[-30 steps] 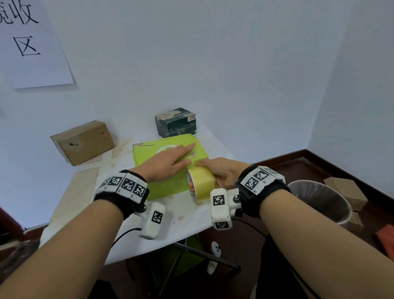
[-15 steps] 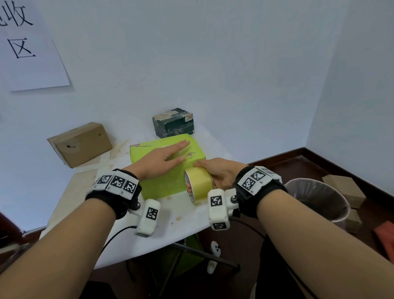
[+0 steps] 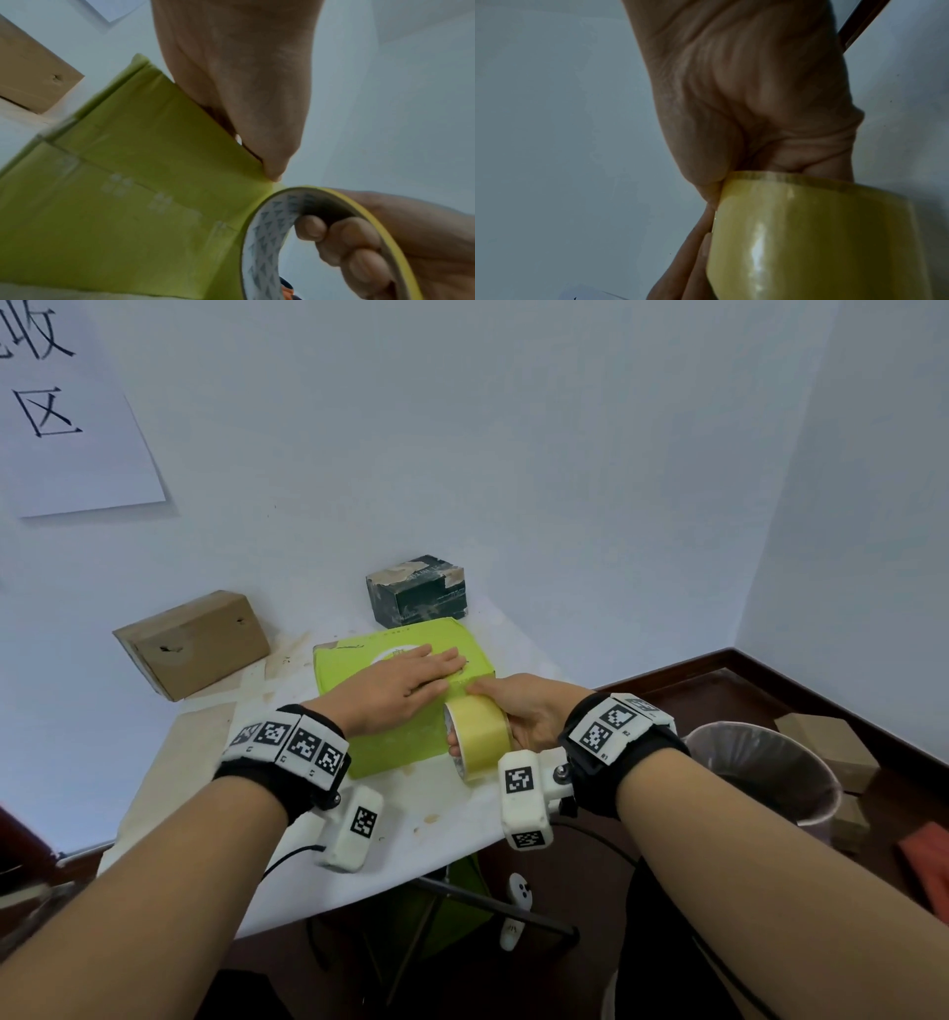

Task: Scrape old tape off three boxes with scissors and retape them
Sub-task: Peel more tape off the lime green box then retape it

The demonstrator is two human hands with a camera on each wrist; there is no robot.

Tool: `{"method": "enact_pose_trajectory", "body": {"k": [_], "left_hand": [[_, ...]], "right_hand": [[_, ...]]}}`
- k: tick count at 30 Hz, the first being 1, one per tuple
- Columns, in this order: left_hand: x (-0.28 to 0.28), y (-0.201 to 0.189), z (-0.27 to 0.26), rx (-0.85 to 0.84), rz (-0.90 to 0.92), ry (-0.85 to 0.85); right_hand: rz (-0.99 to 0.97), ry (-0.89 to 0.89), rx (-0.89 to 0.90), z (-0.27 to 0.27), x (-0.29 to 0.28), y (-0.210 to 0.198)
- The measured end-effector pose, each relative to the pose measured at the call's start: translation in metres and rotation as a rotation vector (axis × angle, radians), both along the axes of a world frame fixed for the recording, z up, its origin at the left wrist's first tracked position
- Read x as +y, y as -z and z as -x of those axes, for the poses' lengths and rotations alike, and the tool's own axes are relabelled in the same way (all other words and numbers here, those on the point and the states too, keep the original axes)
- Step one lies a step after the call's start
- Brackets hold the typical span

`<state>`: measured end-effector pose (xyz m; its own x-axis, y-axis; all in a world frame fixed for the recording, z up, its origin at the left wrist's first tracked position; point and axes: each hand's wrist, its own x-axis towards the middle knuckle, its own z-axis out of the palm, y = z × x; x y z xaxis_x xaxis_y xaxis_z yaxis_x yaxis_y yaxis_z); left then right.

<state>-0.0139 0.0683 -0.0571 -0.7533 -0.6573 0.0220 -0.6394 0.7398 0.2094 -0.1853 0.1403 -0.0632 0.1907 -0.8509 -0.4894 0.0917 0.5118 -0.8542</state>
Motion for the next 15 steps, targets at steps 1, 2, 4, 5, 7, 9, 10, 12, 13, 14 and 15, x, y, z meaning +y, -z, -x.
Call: {"method": "enact_pose_trajectory", "body": {"k": [1, 2, 4, 5, 7, 9, 10, 12, 13, 14, 15], "left_hand": [[0.001, 0.000, 0.000, -0.027, 0.008, -0.001], [0.002, 0.001, 0.001, -0.044, 0.017, 0.000], [0.004, 0.004, 0.004, -0.059, 0.050, 0.006], [0.003, 0.004, 0.006, -0.071, 0.069, 0.006], [0.000, 0.001, 0.010, -0.108, 0.083, -0.006], [-0.001, -0.004, 0.012, -0.121, 0.055, -0.013], [0.000, -0.006, 0.011, -0.095, 0.021, -0.015], [0.002, -0.007, 0.006, 0.046, -0.063, -0.079], [0.003, -0.006, 0.002, 0.135, -0.070, -0.120], [0.003, -0.005, -0.002, 0.200, -0.060, -0.142], [0.003, -0.003, -0.004, 0.226, -0.048, -0.140]], "right_hand": [[0.004, 0.005, 0.003, 0.000, 0.000, 0.000], [0.005, 0.007, 0.008, -0.001, 0.000, -0.001], [0.002, 0.009, 0.020, -0.002, -0.001, -0.001], [0.000, 0.014, 0.021, -0.002, -0.002, -0.001], [-0.001, 0.024, 0.021, -0.002, -0.002, 0.000], [0.003, 0.024, 0.025, -0.002, -0.001, 0.000], [0.007, 0.023, 0.028, -0.001, -0.001, 0.000], [0.016, 0.020, 0.031, 0.000, -0.001, -0.001], [0.016, 0.018, 0.028, 0.001, 0.000, -0.001], [0.015, 0.013, 0.019, 0.001, 0.000, -0.001], [0.017, 0.005, 0.003, 0.001, 0.001, 0.000]]}}
